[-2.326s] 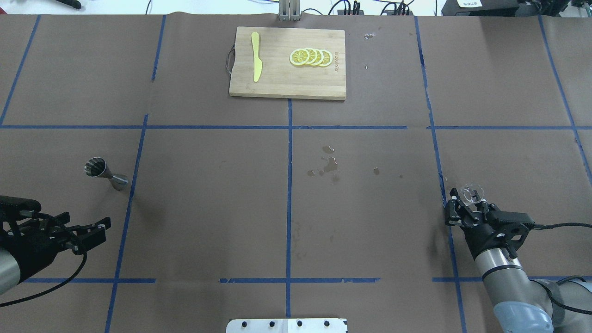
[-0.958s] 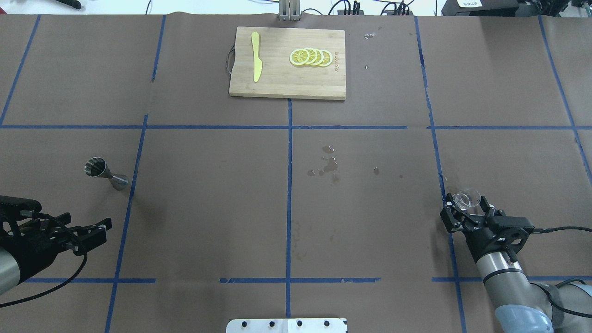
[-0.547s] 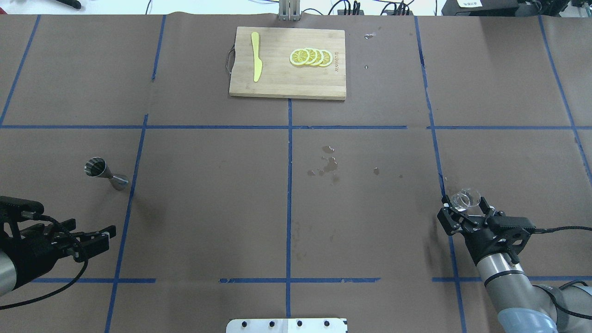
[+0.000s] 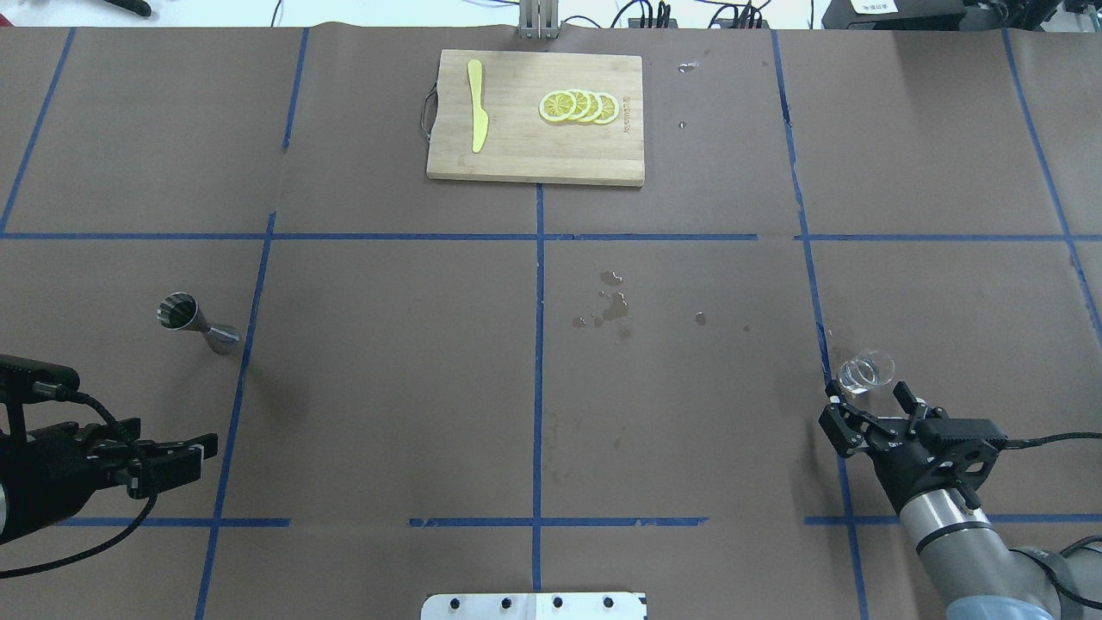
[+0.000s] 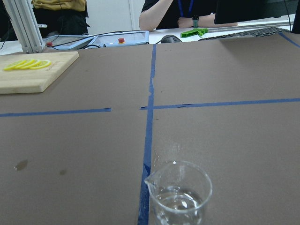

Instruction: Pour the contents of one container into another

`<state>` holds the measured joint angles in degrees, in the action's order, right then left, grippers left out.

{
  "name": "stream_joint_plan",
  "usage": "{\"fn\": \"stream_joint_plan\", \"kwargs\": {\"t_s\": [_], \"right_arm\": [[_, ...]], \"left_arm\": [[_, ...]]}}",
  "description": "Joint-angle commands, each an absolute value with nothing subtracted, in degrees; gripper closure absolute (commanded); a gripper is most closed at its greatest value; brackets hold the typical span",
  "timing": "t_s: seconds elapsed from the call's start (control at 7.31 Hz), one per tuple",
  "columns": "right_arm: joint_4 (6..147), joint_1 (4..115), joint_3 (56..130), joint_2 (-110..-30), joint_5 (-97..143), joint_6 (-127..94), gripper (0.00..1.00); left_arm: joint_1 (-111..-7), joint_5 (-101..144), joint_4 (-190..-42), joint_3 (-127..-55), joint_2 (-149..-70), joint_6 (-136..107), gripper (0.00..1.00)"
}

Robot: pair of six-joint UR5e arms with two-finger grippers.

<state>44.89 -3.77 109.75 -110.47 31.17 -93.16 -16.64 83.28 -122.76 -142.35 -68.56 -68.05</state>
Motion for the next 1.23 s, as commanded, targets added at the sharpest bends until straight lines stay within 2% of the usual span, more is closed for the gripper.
{"fn": "stream_joint_plan", "kwargs": {"t_s": [0.0, 0.41, 0.55, 0.82, 1.09], "right_arm": [[44.82, -7.8, 113.79, -114.59, 36.09, -93.25, 0.0], [45.87, -8.09, 125.46, -123.02, 49.54, -91.77, 0.0], [47.79, -4.34, 129.07, -123.05, 53.57, -90.28, 0.0], [50.27, 12.5, 131.31, -121.12, 71.04, -79.24, 0.0], [51.49, 33.73, 129.83, -116.04, 96.28, -65.28, 0.0]], "left_arm": [[-24.03, 92.84, -119.29, -142.91, -72.14, -62.79, 0.0], [-34.52, 99.22, -110.76, -141.07, -81.36, -50.47, 0.0], [-37.33, 102.1, -110.31, -138.28, -84.78, -49.06, 0.0], [-42.78, 105.54, -107.78, -133.7, -91.2, -44.15, 0.0], [-50.58, 111.59, -103.1, -126.87, -99.45, -34.59, 0.0]]}}
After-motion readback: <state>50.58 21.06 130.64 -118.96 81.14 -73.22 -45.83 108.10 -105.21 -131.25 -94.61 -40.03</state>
